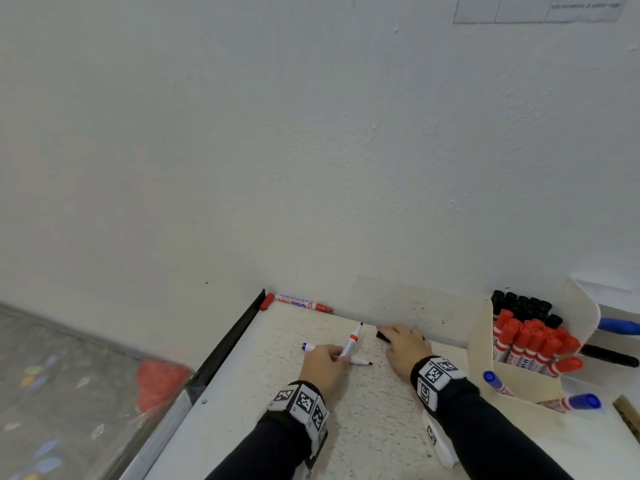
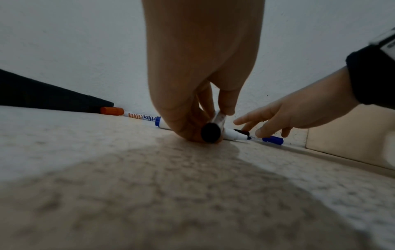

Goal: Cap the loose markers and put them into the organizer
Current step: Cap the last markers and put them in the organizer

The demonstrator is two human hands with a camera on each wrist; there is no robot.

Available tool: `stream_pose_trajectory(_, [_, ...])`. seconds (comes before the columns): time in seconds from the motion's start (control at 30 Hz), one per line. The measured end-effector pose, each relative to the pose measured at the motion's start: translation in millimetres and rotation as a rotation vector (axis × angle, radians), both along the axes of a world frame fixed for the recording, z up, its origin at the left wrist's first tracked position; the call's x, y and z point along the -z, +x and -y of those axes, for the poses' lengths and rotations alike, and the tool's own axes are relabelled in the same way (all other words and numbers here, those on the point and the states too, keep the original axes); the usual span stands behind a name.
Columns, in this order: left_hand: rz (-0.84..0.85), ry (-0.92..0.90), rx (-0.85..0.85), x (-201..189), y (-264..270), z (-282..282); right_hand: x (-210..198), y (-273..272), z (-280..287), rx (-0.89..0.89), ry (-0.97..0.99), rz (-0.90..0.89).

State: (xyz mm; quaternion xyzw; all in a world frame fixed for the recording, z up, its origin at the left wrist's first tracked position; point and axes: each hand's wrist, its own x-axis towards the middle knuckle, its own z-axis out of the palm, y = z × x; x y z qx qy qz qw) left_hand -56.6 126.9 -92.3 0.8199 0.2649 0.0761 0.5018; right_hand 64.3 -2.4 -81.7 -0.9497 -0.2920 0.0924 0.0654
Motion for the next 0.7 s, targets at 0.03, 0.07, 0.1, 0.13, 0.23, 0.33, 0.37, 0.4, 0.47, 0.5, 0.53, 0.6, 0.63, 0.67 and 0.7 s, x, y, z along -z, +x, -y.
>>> stream_pose_trajectory(0.03, [0.01, -0.003, -0.01, 1, 0, 2, 0, -1, 0, 0.019, 0.04, 0.005])
stream_pose_trajectory(0.07, [0.022, 0.006, -0.017, 1, 0, 3, 0, -2, 0, 0.03, 0.082, -0.012])
stream_pose_trajectory(0.1, [0.033, 0.017, -0.02, 1, 0, 5, -1, -3, 1, 0.032, 0.12, -0.04])
stream_pose_trajectory(0.13, [0.044, 0.028, -0.017, 1, 0, 6, -3, -6, 2, 0.035, 0.148, -0.07])
stream_pose_trajectory(0.23, [0.065, 0.094, 0.017, -1, 0, 10, -13, -14, 6, 0.107, 0.369, -0.127])
stream_pose_trajectory(0.33, [0.078, 0.154, 0.003, 0, 1, 12, -24, -18, 9, 0.142, 0.704, -0.085])
stream_pose_trajectory(0.37, [0.077, 0.17, 0.0, 1, 1, 13, -28, -19, 10, 0.142, 0.763, -0.07])
stream_pose_trajectory(0.4, [0.077, 0.188, 0.001, 2, 1, 14, -31, -21, 11, 0.145, 0.804, -0.077])
stream_pose_trajectory(0.47, [0.097, 0.202, 0.007, 2, 0, 14, -33, -26, 12, 0.14, 0.841, -0.149])
stream_pose_trajectory(0.5, [0.108, 0.209, 0.016, 2, 0, 14, -32, -28, 12, 0.127, 0.835, -0.192])
stream_pose_trajectory(0.53, [0.11, 0.219, 0.035, 1, -1, 15, -31, -30, 13, 0.111, 0.817, -0.222])
stream_pose_trajectory(0.6, [0.111, 0.228, 0.076, 2, -1, 15, -28, -31, 15, 0.101, 0.805, -0.244])
stream_pose_trajectory(0.63, [0.115, 0.221, 0.082, 2, -1, 15, -27, -32, 16, 0.115, 0.822, -0.255])
stream_pose_trajectory(0.67, [0.116, 0.211, 0.084, 2, -1, 15, -26, -33, 16, 0.129, 0.842, -0.274])
stream_pose_trajectory(0.7, [0.121, 0.204, 0.089, 1, -2, 16, -25, -34, 16, 0.137, 0.852, -0.299])
